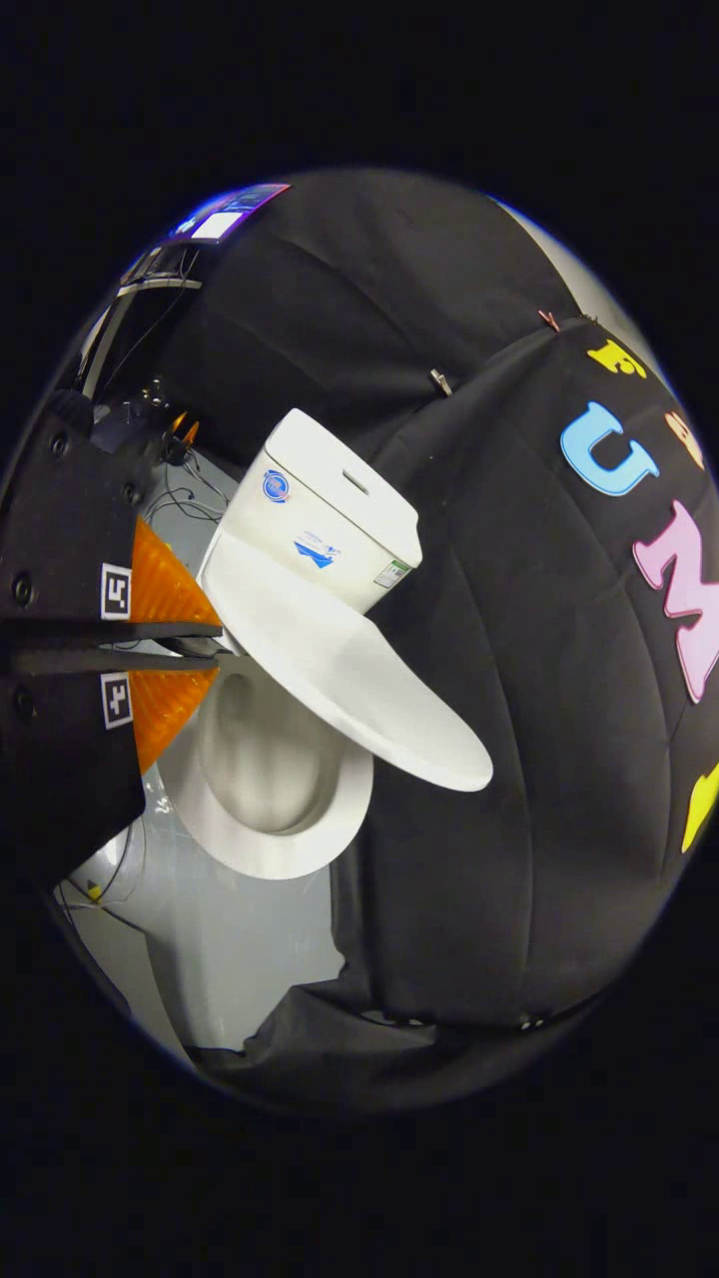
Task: Open the toilet lid.
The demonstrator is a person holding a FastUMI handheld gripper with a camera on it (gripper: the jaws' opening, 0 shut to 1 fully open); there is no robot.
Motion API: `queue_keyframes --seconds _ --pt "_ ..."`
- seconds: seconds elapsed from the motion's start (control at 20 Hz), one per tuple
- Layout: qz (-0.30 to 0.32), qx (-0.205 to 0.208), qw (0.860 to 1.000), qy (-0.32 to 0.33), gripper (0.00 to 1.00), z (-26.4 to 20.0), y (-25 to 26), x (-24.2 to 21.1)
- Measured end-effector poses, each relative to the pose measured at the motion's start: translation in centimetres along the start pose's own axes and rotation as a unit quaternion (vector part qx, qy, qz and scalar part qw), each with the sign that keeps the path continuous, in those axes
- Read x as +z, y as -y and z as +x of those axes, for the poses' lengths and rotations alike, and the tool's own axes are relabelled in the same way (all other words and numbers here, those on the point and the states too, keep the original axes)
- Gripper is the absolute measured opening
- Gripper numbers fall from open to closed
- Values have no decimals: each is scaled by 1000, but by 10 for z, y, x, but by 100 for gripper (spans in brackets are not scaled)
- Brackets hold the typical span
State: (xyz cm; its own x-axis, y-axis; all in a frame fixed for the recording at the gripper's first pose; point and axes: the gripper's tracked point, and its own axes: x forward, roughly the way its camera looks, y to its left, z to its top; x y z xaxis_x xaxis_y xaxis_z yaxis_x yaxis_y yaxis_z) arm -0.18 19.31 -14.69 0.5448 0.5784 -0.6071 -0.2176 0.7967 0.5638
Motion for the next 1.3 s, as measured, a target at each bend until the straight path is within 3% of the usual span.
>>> queue_keyframes --seconds 0.6,0.8,1.3 --pt "-139 -51 988 44 5 1 -90 50" --pt "-190 -43 979 63 5 5 -134 70" --pt "-233 17 968 94 5 31 -232 93"
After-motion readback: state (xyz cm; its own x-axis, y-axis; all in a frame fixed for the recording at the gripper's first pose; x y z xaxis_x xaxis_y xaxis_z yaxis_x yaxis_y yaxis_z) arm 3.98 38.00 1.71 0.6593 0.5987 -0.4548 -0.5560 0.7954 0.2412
